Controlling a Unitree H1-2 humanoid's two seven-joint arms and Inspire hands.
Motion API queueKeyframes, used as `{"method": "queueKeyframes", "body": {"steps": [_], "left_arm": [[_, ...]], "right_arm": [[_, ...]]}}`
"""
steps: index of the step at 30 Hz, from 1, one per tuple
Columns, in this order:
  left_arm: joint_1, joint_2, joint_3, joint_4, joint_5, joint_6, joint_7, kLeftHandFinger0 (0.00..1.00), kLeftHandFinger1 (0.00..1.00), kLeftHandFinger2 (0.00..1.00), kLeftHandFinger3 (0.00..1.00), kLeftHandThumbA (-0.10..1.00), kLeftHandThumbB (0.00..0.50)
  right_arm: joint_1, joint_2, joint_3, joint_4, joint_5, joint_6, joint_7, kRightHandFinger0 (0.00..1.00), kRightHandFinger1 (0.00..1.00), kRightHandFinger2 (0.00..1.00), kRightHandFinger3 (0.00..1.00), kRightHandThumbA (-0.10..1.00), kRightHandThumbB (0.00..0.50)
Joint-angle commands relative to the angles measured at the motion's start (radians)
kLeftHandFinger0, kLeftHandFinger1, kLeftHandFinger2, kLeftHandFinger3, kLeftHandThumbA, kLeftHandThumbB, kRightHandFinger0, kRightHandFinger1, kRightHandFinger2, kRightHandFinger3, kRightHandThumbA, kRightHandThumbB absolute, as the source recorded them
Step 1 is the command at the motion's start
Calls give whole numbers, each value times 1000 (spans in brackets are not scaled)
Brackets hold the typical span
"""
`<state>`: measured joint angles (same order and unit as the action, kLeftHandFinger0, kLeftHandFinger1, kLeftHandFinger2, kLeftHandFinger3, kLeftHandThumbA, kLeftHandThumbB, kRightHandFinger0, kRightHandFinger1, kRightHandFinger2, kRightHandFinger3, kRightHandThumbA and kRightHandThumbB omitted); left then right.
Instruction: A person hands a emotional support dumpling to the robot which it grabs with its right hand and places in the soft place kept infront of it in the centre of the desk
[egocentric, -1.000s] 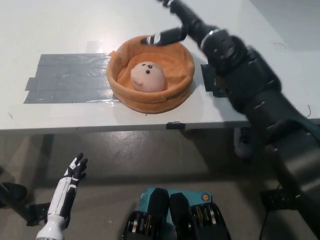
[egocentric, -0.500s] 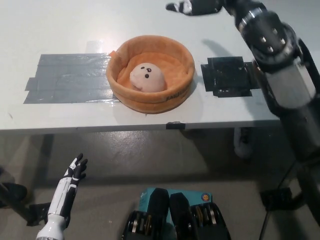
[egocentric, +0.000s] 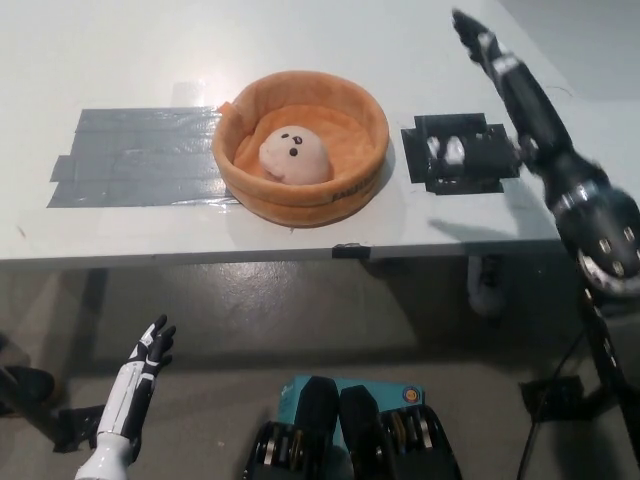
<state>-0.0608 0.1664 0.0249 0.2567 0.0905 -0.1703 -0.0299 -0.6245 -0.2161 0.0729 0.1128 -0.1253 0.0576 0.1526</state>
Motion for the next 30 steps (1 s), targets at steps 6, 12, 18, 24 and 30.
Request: {"method": "queueKeyframes", "body": {"steps": [6, 12, 18, 24, 30], "left_arm": [[6, 9, 18, -33, -27, -47, 3, 1000, 1000, 1000, 1000, 1000, 499], [23, 4, 17, -32, -35, -57, -1, 1000, 1000, 1000, 1000, 1000, 488], [24, 8, 17, -52, -37, -37, -13, 1000, 1000, 1000, 1000, 1000, 478], [18, 6, 13, -45, -28, -35, -5, 1000, 1000, 1000, 1000, 1000, 481], [46, 1, 8, -57, -17, -34, 0, 1000, 1000, 1000, 1000, 1000, 499]], "right_arm": [[377, -9, -144, -637, 282, -70, -26, 1000, 1000, 1000, 1000, 871, 167], [497, 76, -102, -393, 133, -154, -58, 1000, 1000, 1000, 1000, 962, 224], [546, 123, -93, -180, 141, -209, -44, 1000, 1000, 1000, 1000, 869, 166], [549, 121, -93, -60, 134, -231, -36, 1000, 1000, 1000, 1000, 875, 139], [575, 123, -104, -55, 154, -217, -32, 1000, 1000, 1000, 1000, 855, 140]]}}
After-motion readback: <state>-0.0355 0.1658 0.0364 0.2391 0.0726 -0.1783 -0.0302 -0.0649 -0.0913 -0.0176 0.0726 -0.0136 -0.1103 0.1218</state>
